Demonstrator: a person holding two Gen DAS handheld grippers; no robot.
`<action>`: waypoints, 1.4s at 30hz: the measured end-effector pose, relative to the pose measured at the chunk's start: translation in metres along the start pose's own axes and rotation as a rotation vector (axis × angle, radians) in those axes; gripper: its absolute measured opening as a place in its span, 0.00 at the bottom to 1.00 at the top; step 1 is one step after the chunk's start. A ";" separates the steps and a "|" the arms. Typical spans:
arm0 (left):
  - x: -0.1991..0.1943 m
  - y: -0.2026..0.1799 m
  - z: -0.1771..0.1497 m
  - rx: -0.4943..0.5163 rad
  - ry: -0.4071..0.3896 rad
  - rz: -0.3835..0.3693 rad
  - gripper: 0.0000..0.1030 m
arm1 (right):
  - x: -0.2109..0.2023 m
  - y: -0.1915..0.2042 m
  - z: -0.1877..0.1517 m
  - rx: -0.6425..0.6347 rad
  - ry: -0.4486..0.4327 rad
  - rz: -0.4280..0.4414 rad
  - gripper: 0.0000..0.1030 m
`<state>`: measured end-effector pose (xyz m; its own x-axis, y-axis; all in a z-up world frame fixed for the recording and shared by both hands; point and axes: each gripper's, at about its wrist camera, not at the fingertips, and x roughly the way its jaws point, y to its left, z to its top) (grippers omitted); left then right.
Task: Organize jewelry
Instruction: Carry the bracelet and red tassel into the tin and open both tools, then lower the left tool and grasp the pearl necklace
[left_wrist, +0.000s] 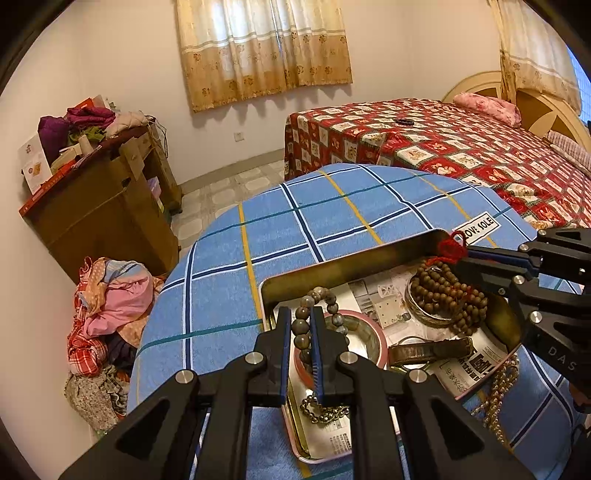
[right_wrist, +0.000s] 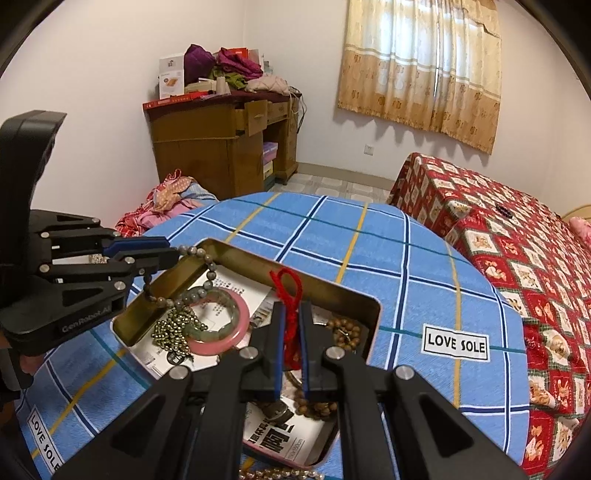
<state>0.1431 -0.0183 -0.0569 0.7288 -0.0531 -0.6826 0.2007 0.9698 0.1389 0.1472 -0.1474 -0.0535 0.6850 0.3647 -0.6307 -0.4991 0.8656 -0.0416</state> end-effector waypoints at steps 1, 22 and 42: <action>0.000 -0.001 0.000 0.000 -0.001 -0.002 0.09 | 0.001 0.000 -0.001 -0.002 0.004 0.002 0.09; -0.056 -0.054 -0.067 -0.008 -0.033 -0.019 0.69 | -0.061 -0.035 -0.077 0.137 0.028 -0.147 0.70; -0.013 -0.142 -0.067 0.134 0.076 -0.040 0.69 | -0.067 -0.062 -0.119 0.264 0.036 -0.190 0.81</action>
<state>0.0607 -0.1397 -0.1161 0.6677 -0.0676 -0.7413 0.3179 0.9264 0.2019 0.0692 -0.2664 -0.1008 0.7312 0.1796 -0.6580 -0.2061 0.9778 0.0378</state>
